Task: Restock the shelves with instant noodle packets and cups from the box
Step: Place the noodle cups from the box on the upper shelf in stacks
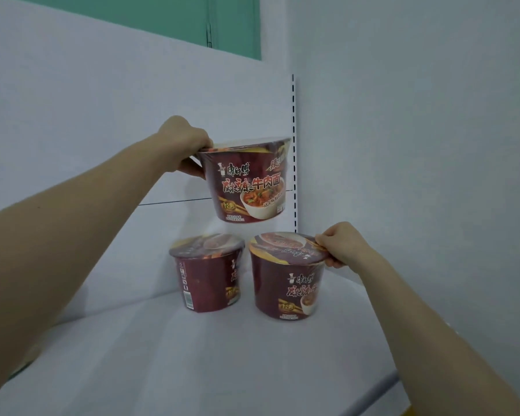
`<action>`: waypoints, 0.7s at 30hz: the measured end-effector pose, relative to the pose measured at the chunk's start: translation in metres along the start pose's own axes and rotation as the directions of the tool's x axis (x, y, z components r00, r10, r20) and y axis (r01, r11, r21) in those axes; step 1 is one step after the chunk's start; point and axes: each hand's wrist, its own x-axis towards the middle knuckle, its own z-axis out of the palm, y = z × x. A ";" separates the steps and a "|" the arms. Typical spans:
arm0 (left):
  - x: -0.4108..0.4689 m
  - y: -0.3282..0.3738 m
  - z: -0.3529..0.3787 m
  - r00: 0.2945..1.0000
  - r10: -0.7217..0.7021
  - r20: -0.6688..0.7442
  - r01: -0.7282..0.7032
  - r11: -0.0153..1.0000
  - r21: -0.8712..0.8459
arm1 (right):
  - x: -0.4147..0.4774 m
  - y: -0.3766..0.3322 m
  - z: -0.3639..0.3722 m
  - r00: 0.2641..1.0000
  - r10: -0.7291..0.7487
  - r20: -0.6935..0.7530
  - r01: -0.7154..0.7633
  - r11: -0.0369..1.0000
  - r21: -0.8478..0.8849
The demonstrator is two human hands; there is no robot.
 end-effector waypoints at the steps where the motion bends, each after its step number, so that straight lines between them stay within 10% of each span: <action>1: 0.005 -0.003 0.004 1.000 -0.012 -0.004 0.012 1.000 0.005 | 0.010 0.001 0.003 1.000 0.008 0.002 -0.008 1.000 0.000; 21: 0.052 -0.036 0.055 0.984 -0.153 -0.088 0.165 0.976 0.141 | 0.126 0.001 0.048 0.991 -0.011 0.137 0.023 0.996 -0.085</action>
